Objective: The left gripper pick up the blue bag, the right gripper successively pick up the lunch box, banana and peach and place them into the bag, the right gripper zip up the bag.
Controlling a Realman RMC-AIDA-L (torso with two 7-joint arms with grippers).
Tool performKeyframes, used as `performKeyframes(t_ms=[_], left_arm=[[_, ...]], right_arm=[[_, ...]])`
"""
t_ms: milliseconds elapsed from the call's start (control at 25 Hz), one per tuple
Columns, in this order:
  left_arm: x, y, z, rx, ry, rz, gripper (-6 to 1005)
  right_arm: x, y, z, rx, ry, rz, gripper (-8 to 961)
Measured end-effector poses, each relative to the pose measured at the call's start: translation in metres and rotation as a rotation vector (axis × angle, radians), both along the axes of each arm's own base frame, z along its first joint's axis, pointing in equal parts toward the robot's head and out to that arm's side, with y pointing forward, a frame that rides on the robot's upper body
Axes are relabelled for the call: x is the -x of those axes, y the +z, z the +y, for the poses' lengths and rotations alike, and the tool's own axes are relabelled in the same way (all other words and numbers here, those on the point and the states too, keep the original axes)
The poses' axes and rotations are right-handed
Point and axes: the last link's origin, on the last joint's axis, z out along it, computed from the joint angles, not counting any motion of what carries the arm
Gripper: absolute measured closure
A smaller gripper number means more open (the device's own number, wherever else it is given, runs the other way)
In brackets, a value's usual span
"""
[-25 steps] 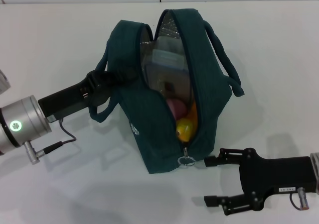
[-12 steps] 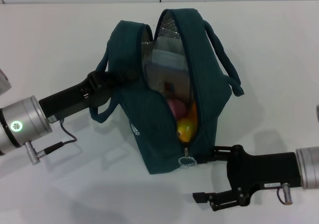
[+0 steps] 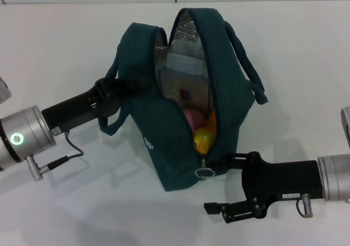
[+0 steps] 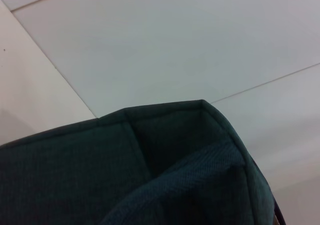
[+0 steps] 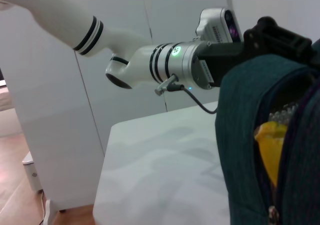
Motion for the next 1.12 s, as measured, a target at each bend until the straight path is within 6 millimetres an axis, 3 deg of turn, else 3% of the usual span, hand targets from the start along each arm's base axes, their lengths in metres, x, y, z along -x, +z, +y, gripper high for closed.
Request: performKeyframes(t_ms=[400,480,720,1120], left_arm=[[-0.0011,0.0011,0.0023,-0.002,-0.005,0.004,964],[-0.0009,0.0012,0.0025,-0.003,-0.005,0.005,964],[-0.0004,0.0027,0.0035,-0.008,-0.003,0.006,963],[-0.0014,0.0036,0.0054,-0.011,-0.006,0.006,964]], right_arm=[[0.0022,-0.0003,0.0046,-0.013,0.003,-0.006,172],[0.0030,0.0000,0.0055,-0.017,0.001,-0.001,407],[0.0040,0.0005,0.0080,-0.029,-0.007,0.005,622],[0.0062,-0.0023,0.0106,-0.041,0.012,-0.017,689]])
